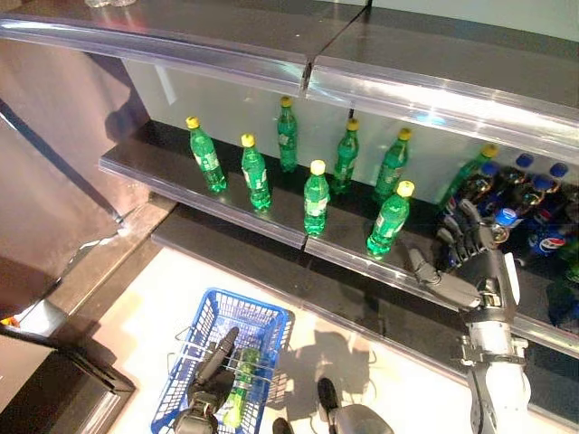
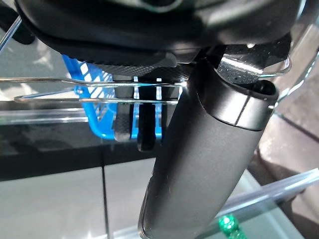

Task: Pick up the drink and place into the basket.

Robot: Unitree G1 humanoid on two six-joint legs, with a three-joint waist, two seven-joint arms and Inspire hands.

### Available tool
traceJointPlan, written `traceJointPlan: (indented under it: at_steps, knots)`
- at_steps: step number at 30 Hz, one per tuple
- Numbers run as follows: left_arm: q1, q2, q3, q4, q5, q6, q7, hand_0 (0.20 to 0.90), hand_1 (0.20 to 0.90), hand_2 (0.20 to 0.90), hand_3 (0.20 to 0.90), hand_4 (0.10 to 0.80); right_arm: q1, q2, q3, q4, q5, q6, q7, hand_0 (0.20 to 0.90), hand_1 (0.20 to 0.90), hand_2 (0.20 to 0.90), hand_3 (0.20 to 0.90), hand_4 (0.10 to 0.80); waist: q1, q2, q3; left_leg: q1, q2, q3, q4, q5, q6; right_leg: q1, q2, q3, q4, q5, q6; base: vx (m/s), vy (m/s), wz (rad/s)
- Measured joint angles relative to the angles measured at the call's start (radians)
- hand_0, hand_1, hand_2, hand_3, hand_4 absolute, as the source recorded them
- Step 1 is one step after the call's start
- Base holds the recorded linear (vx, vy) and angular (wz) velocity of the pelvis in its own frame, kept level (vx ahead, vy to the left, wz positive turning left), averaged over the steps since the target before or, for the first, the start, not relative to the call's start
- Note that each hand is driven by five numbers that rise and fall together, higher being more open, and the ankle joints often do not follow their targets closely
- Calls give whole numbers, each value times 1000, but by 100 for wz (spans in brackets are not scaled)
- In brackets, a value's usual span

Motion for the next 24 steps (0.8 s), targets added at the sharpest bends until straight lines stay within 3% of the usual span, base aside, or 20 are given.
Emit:
traceJointPlan:
  at_steps: [9,24]
  knots:
    - [2,-18,0,0,0,0,0,300,300,300,200,100,16,7,2,0,5,1,-35,900,900,900,900,800,3,-2,0,0,1,3,0,0,0,4,-2,8,-9,4,1,38,-104,0]
    - [5,-6,0,-34,26,-1,1,300,300,300,200,100,-23,6,35,76,-4,57,-124,900,900,900,900,800,64,-1,7,-31,-1,-76,0,5,0,5,-14,-65,-16,-4,-5,15,-77,15]
